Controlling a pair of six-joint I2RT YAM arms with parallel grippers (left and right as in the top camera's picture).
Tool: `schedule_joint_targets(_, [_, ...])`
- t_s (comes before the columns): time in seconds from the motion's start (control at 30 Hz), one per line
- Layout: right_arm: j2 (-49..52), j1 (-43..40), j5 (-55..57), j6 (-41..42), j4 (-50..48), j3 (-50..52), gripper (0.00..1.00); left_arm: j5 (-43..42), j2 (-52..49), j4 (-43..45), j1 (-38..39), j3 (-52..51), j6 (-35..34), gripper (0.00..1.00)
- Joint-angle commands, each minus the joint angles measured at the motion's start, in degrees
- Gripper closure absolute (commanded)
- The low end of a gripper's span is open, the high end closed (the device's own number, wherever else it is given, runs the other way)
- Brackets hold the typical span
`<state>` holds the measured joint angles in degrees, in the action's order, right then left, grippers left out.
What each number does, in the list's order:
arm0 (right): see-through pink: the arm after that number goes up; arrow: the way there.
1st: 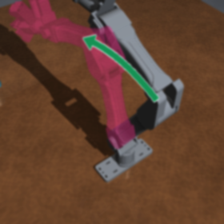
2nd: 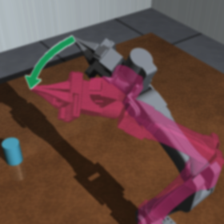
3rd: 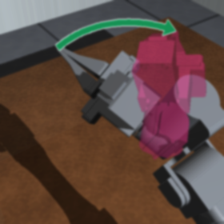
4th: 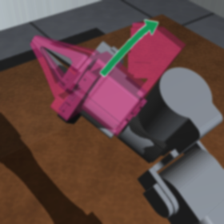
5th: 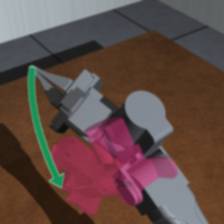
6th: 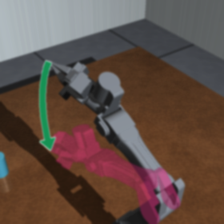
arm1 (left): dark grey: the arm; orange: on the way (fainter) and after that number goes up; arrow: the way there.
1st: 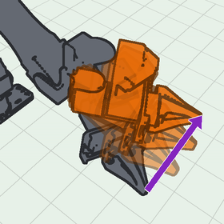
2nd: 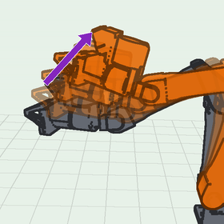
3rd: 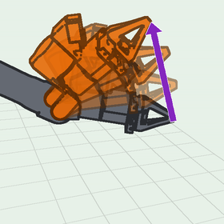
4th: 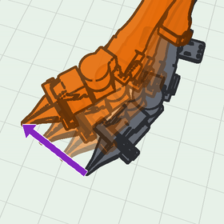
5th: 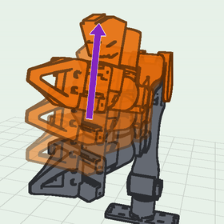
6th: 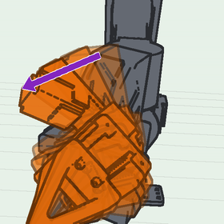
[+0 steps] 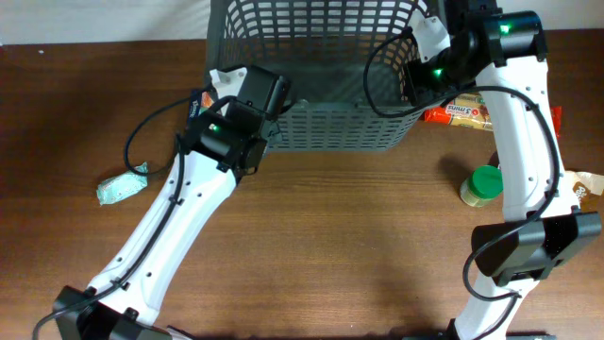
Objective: Pack container
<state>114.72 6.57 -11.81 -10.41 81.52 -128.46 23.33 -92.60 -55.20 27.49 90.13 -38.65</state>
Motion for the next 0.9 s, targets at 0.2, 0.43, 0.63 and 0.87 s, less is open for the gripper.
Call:
schedule_joint_targets(0.2, [0.0, 0.5, 0.7, 0.3, -1.8, -0.4, 0.92, -1.0, -0.3, 0.3, -0.3, 1.0, 2.6, 0.86])
schedule_joint_targets(0.43, [0.0, 0.5, 0.7, 0.3, -3.1, -1.5, 0.66, -1.6, 0.0, 0.1, 1.1, 1.1, 5.7, 0.84])
schedule_joint_targets(0.63, [0.0, 0.5, -1.5, 0.3, -3.1, -6.6, 0.55, -1.4, 1.3, 0.1, 2.8, 1.8, 7.5, 0.8])
schedule_joint_targets(0.87, [0.0, 0.5, -5.5, 0.3, -1.4, -16.0, 0.16, -1.5, 5.4, -0.1, 4.2, 2.0, 7.5, 0.56])
